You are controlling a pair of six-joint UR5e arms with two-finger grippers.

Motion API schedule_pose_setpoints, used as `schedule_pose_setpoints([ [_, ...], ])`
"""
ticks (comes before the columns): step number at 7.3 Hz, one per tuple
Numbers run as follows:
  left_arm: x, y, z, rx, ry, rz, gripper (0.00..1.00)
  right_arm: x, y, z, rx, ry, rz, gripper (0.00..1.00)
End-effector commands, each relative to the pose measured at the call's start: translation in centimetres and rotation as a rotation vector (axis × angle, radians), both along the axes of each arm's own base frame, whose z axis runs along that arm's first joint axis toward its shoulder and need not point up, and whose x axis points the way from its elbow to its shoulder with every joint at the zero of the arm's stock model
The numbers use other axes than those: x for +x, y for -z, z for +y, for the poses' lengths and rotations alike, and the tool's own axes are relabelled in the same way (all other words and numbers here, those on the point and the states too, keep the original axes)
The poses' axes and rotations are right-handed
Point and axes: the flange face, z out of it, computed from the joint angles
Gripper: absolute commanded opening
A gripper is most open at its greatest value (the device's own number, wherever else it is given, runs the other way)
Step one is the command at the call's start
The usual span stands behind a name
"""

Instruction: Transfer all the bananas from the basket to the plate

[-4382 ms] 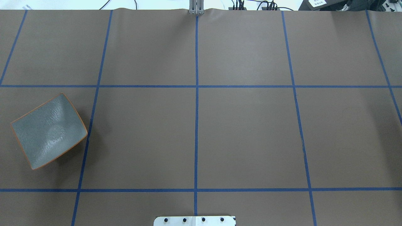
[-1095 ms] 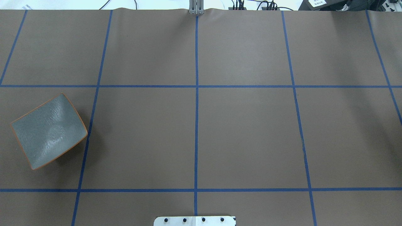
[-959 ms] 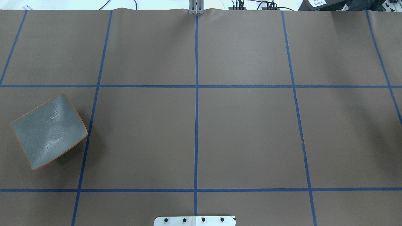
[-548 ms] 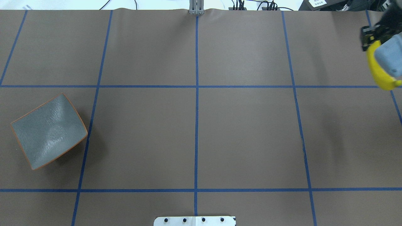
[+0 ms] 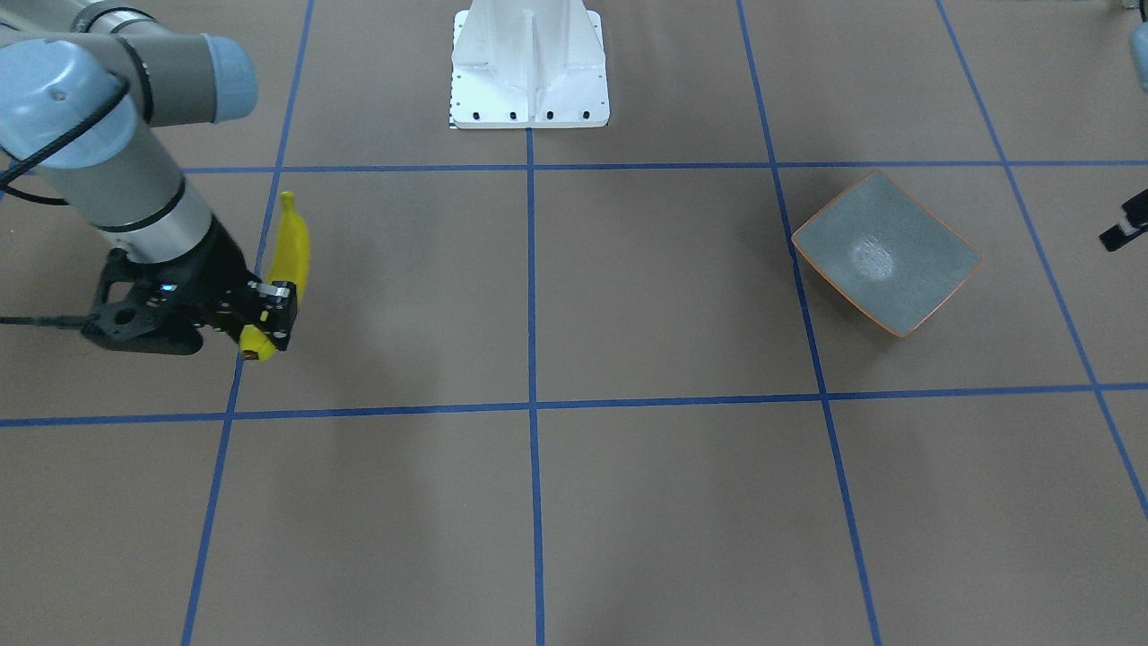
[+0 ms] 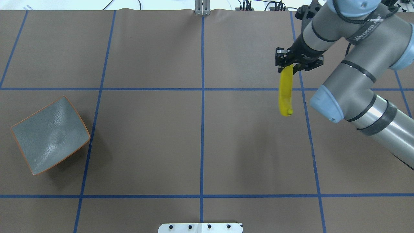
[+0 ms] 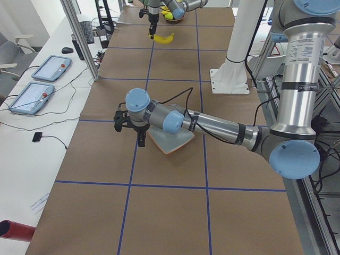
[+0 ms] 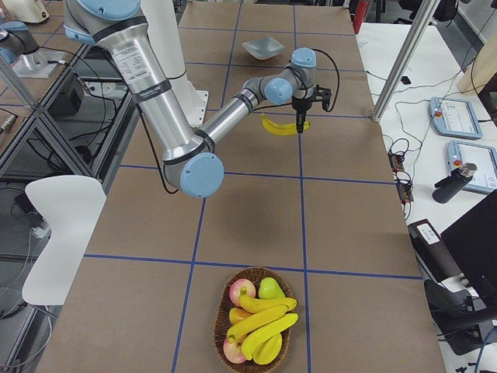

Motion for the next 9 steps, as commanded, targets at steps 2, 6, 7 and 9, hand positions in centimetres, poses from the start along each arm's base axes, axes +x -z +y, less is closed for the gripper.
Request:
schedule_pose_setpoints([
  [2,15.9,17.8,-1.9,-0.11,0.014,0.147,1.0,-4.6,7.2,2.7,-0.018,-0.058,-0.163,0.0],
  [6,29.5,33.0,2.7,-0.192,-0.013,0.284,1.0,-6.1,9.6,4.3,-0.009,-0.064,-0.237,0.0],
  [7,32.1,34.1,4.9,-0.165,-0.012,0.318,1.0,-6.6,10.0,4.7,0.005,-0.055,-0.262,0.0],
  [9,36.4,36.5,8.4,-0.177,-0.014,0.376,1.0,-6.6,10.2,5.0,0.008,-0.052,-0.273,0.0],
])
